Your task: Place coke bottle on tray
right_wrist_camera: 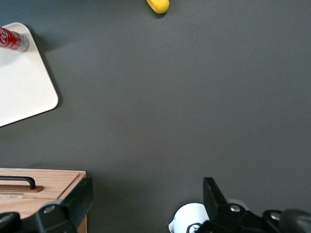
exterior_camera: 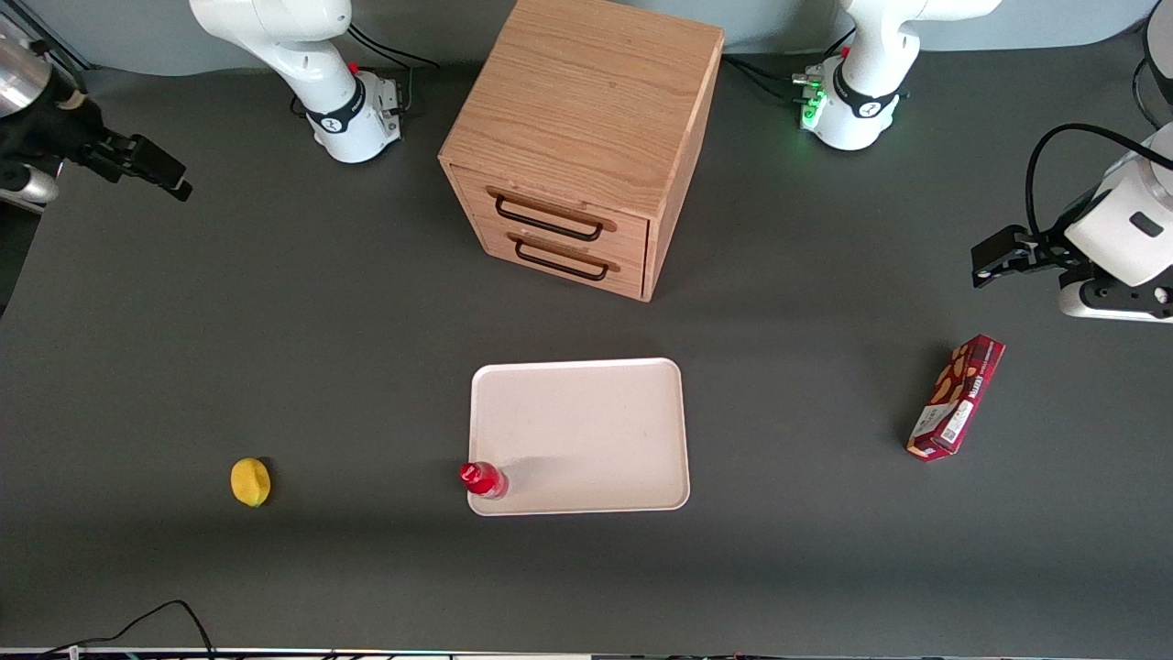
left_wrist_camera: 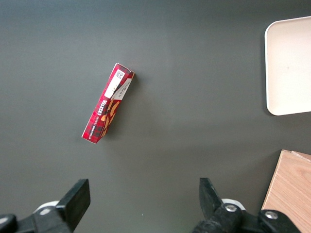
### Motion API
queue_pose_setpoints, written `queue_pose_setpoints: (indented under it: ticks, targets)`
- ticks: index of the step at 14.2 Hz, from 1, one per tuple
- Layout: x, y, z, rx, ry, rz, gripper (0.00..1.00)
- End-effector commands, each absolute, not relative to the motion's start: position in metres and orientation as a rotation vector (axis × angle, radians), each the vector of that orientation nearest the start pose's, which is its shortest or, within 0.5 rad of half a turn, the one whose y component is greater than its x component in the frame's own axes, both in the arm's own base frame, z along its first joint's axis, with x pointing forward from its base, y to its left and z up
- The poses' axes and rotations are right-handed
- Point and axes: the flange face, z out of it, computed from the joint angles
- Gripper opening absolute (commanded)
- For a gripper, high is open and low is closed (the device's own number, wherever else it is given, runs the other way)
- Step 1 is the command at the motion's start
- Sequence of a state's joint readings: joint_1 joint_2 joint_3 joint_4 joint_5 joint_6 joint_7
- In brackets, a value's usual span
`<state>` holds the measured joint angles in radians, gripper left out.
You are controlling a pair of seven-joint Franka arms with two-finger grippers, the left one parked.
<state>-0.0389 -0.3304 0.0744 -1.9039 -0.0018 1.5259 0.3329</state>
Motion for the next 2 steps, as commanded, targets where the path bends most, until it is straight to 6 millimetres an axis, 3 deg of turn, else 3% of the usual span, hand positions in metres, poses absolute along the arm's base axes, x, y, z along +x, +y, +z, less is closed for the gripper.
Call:
queue_pose_setpoints:
  ticks: [1,2]
  targets:
    - [0.4468,0.0247,0.6397,-3.093,0.48,0.039,1.0]
    - [0.4513,0.022,0.6456,-3.07,0.487,0.054,1.0]
